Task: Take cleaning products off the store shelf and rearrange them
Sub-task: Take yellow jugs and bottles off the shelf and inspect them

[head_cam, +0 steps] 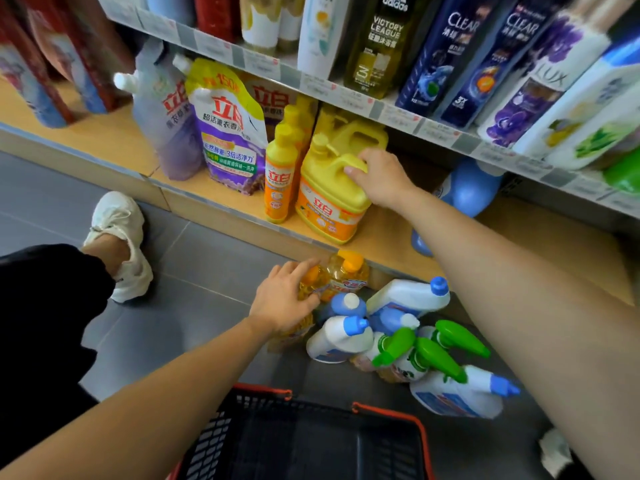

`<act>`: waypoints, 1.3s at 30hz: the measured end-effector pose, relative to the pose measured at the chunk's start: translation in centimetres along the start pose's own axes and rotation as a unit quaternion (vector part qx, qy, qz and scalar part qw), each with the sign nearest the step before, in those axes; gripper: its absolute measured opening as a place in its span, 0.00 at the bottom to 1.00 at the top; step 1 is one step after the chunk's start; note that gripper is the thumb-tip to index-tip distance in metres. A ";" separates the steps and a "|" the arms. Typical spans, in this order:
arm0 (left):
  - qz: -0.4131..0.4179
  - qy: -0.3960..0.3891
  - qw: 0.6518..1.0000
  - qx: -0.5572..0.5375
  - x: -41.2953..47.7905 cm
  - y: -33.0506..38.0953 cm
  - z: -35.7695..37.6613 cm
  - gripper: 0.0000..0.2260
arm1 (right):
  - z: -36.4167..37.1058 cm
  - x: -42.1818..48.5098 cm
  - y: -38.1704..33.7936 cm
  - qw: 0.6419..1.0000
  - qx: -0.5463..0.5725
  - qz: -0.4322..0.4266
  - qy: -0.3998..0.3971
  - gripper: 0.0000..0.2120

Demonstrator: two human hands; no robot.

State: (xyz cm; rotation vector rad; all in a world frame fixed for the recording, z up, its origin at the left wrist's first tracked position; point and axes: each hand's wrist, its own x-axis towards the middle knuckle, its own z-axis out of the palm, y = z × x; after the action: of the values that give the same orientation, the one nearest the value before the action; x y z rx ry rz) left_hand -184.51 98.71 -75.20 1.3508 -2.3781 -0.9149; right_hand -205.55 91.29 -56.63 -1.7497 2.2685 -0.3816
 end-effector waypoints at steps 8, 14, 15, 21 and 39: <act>-0.043 -0.058 0.993 -0.093 0.5 0.8 -2.5 0.37 | -3.9 -6.2 1.1 0.998 0.031 -0.016 0.056 0.15; 0.026 0.010 0.976 -0.214 0.7 6.6 -8.6 0.44 | -10.0 -12.8 1.6 0.988 0.101 -0.064 0.095 0.12; 0.054 0.013 0.970 -0.235 0.4 8.1 -9.8 0.45 | -10.9 -14.1 1.6 0.985 0.121 -0.075 0.095 0.11; 0.196 -0.046 0.935 -0.291 -3.7 15.2 -15.2 0.42 | -14.5 -20.9 1.6 0.939 0.310 -0.122 0.082 0.05; 0.085 -0.089 0.852 -0.508 -10.4 19.2 -14.2 0.41 | -5.4 -30.6 3.9 0.834 0.552 0.000 0.023 0.38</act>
State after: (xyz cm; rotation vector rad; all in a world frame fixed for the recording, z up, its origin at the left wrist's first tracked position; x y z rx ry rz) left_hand -184.81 108.98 -51.22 0.6185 -1.5611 -1.8962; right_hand -203.41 122.16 -51.76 -1.0756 1.4547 -1.3861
